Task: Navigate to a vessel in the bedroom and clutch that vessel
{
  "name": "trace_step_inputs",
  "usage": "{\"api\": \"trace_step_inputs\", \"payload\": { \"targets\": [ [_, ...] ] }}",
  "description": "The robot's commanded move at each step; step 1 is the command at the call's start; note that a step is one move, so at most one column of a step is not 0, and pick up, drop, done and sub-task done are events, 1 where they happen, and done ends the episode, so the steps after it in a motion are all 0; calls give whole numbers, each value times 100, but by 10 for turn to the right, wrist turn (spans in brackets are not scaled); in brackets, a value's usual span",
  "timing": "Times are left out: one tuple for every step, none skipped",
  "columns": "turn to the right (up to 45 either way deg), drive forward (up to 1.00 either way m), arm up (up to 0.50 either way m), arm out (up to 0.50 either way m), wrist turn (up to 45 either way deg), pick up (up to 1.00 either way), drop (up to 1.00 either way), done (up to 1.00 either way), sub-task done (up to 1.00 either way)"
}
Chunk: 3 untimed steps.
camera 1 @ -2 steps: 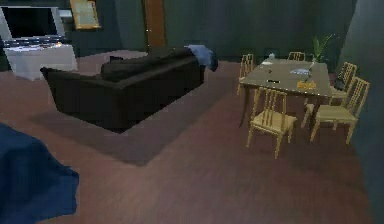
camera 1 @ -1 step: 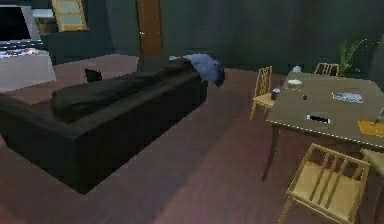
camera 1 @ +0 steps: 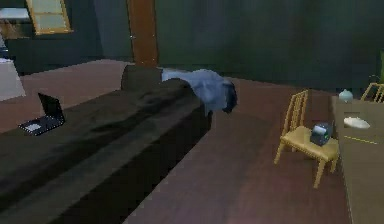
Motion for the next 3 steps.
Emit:
{"api": "trace_step_inputs", "payload": {
  "targets": [
    [-150,0,0,0,0,0,0,0,0],
    [0,5,0,0,0,0,0,0,0],
    [360,0,0,0,0,0,0,0,0]
  ]
}}
